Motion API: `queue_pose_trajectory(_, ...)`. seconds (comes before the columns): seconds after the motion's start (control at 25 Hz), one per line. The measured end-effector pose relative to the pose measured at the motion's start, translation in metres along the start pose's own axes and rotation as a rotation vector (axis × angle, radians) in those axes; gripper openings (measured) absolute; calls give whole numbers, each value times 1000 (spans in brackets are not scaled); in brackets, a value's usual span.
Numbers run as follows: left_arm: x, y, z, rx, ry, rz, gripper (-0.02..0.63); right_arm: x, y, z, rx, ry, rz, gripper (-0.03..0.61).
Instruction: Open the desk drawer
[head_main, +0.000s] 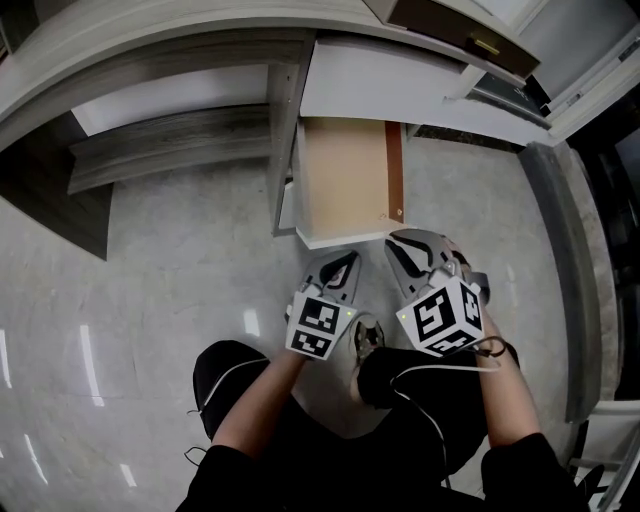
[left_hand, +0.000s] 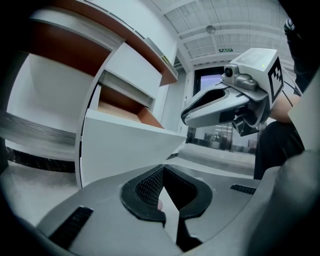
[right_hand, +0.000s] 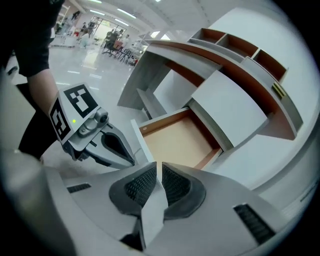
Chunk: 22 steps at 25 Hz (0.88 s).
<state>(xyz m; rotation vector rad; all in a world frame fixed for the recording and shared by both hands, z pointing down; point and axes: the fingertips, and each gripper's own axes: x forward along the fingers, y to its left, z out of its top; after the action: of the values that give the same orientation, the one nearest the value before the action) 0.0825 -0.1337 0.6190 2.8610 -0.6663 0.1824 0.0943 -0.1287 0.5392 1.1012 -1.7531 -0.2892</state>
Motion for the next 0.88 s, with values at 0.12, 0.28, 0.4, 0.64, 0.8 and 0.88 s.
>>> queue_pose_trajectory(0.12,-3,-2,3,-3,-10,-3,5,-2,5,0,158,-39,-28,20)
queue_pose_trajectory(0.28,-8,-3,6,-18,-23,2,5,-6,6,-1,426,-119,-143,14)
queue_pose_trajectory(0.4,-12,-3,11,-18,-36,7,3,-11,7,-7,498,-155,-279,12)
queue_pose_trajectory(0.64,-22,3,16,-19,-52,37,5,-8,15,-1,603,-274,-398,6)
queue_pose_trajectory(0.8,-26,9,17,-7,-57,67,3,2,25,3,666,-355,-383,6)
queue_pose_trajectory(0.88,-28,11,17,-10,-57,78,5,7,32,-4,732,-331,-364,6)
